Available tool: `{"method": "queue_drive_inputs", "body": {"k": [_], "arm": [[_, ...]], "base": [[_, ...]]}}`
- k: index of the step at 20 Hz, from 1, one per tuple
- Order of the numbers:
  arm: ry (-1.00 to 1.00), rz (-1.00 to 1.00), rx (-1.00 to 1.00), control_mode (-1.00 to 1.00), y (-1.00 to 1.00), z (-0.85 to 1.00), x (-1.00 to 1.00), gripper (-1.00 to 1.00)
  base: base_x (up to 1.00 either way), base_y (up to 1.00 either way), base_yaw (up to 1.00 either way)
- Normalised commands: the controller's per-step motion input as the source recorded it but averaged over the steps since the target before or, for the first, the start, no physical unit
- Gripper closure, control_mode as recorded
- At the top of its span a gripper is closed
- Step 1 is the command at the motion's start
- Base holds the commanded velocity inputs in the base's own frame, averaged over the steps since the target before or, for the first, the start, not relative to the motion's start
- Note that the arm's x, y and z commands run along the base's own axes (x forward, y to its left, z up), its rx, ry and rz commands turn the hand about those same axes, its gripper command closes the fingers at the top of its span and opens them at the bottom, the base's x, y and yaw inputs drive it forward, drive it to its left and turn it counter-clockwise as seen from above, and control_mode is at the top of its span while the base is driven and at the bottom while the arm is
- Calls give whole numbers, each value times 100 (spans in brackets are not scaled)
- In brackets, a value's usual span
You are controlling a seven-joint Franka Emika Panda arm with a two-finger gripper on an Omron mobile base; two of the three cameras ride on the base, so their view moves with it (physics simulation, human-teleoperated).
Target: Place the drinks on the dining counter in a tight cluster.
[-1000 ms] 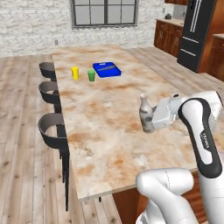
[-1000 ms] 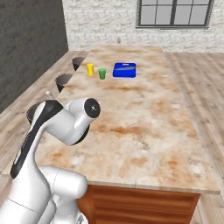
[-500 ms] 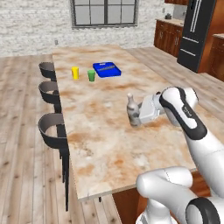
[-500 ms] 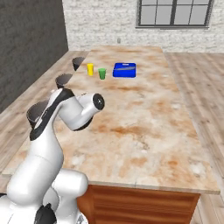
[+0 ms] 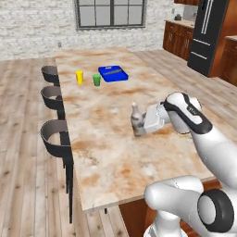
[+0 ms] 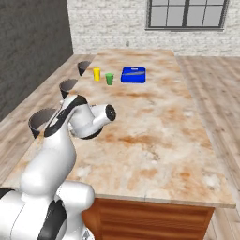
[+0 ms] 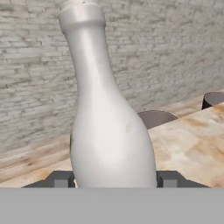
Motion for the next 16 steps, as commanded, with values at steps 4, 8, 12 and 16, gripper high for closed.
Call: {"method": "queue_drive_inputs", "body": {"k": [4,8,12,16], "arm": [[0,0,18,-100,9,-96,0,100],[0,0,3,-100,42,-57,17,100],[0,0,0,-100,44,-22,25,100],[0,-1,0,-100,22,-11,8,100]], "base": [[0,0,0],[0,0,0],[0,0,0],[0,0,0]]}}
